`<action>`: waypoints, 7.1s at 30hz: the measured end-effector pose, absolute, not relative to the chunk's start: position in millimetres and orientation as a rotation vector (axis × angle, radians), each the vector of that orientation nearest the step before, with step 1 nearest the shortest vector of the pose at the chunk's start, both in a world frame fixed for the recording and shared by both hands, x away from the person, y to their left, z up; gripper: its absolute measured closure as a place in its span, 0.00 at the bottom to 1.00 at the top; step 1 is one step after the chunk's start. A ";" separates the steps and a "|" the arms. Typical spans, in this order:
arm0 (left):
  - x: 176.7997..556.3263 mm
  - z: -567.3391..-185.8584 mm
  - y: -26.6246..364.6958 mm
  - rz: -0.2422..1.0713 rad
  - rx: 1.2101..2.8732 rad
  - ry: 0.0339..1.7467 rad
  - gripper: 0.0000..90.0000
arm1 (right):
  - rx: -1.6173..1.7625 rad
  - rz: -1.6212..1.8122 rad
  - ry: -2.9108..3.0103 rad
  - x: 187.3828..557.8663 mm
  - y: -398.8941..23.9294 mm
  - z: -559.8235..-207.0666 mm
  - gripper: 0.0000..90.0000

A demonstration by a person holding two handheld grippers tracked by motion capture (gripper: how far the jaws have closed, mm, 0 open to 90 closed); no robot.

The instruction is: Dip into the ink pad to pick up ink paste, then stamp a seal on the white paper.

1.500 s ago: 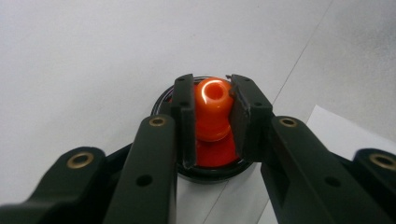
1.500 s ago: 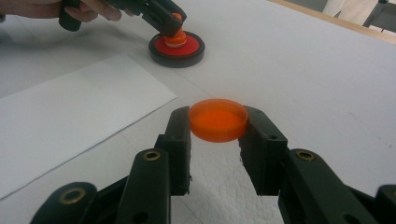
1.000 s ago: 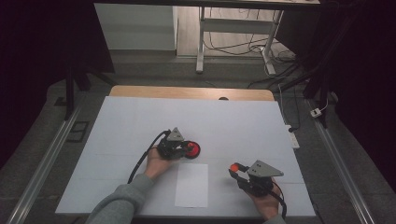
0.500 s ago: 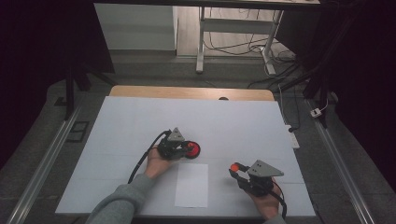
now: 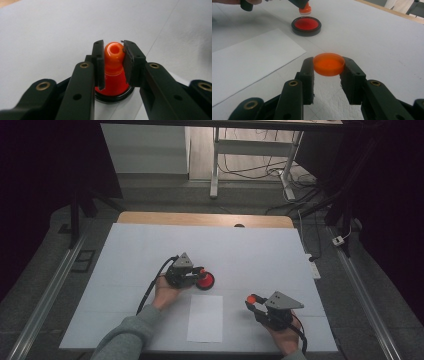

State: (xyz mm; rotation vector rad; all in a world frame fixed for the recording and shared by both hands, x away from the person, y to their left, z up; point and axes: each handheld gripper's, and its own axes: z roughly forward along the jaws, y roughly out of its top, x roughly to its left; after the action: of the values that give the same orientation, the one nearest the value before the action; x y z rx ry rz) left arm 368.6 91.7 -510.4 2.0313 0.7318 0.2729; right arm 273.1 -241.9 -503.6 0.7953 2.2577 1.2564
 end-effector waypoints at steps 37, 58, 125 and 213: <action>349.8 -481.1 115.0 0.172 1.974 0.690 0.80 | 0.788 1.258 2.256 273.1 -241.5 -503.6 0.71; 338.3 -471.3 119.2 0.162 1.969 0.663 0.80 | 0.793 1.260 2.248 273.5 -242.7 -503.2 0.71; 284.4 -493.7 103.8 0.085 2.026 0.562 0.80 | 0.790 1.256 2.248 274.1 -242.9 -504.6 0.70; 271.2 -535.4 71.8 0.199 2.234 0.511 0.80 | 0.794 1.250 2.248 273.5 -242.3 -505.0 0.70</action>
State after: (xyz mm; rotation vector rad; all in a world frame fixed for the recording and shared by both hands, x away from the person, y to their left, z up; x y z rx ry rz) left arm 271.2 71.8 -535.4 2.2337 0.5108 0.1988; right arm 273.5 -242.3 -505.0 0.7938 2.2483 1.2497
